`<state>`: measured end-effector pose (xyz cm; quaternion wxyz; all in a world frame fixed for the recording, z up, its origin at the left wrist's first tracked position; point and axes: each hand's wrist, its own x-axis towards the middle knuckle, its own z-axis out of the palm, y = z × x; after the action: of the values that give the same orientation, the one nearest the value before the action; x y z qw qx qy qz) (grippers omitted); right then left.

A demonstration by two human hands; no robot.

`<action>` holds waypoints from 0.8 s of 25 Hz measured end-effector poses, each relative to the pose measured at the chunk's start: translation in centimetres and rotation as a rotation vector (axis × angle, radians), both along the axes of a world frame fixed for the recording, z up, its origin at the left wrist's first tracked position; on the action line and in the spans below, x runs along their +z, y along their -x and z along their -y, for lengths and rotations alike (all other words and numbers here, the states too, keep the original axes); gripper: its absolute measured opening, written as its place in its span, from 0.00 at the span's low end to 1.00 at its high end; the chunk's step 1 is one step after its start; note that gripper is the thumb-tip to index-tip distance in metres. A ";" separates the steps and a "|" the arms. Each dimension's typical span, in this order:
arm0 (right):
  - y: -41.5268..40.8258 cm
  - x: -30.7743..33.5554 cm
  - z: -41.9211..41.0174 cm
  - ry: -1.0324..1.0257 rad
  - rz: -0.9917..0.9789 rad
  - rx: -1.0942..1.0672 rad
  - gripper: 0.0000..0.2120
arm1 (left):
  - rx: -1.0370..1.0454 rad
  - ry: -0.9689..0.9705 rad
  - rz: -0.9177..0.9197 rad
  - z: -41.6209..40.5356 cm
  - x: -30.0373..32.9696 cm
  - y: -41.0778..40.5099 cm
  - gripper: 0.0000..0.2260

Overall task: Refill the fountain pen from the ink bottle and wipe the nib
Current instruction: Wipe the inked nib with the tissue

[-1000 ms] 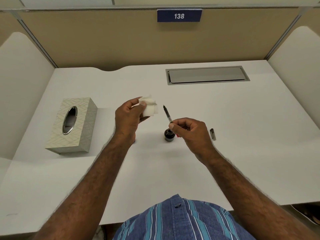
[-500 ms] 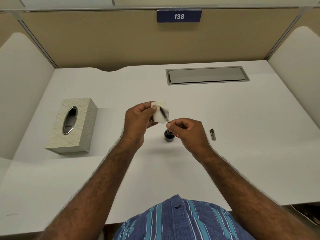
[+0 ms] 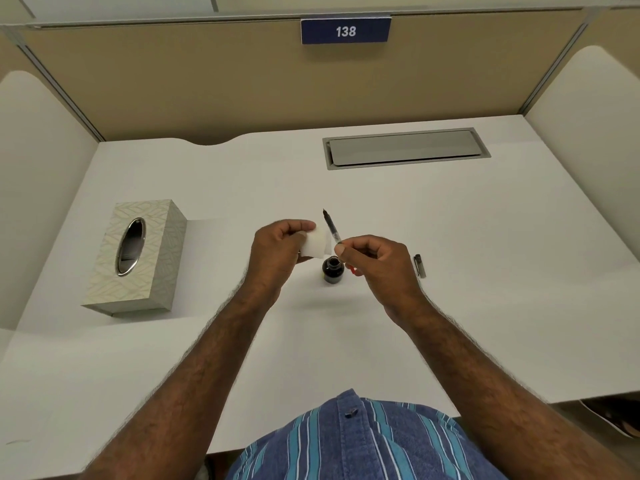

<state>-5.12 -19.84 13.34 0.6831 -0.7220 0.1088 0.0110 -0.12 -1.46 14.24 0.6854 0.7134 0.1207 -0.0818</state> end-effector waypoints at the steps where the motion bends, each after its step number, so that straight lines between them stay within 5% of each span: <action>1: -0.1 0.1 0.0 -0.003 0.003 -0.006 0.02 | -0.043 -0.001 -0.008 0.3 -0.1 0.2 0.11; 5: -0.1 0.3 0.1 -0.002 0.016 0.003 0.03 | -0.194 -0.012 -0.025 1.3 -0.2 0.7 0.13; 11: -0.1 0.6 0.4 -0.026 0.009 -0.038 0.03 | -0.171 -0.352 0.108 1.1 -1.4 0.2 0.05; 20: -0.4 1.0 1.1 -0.012 0.026 -0.055 0.04 | -0.288 -0.171 0.054 2.4 -0.3 0.2 0.16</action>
<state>-4.74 -20.95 14.34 0.6890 -0.7147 0.1196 -0.0167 -0.33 -3.84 13.91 0.6062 0.7811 0.0054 -0.1494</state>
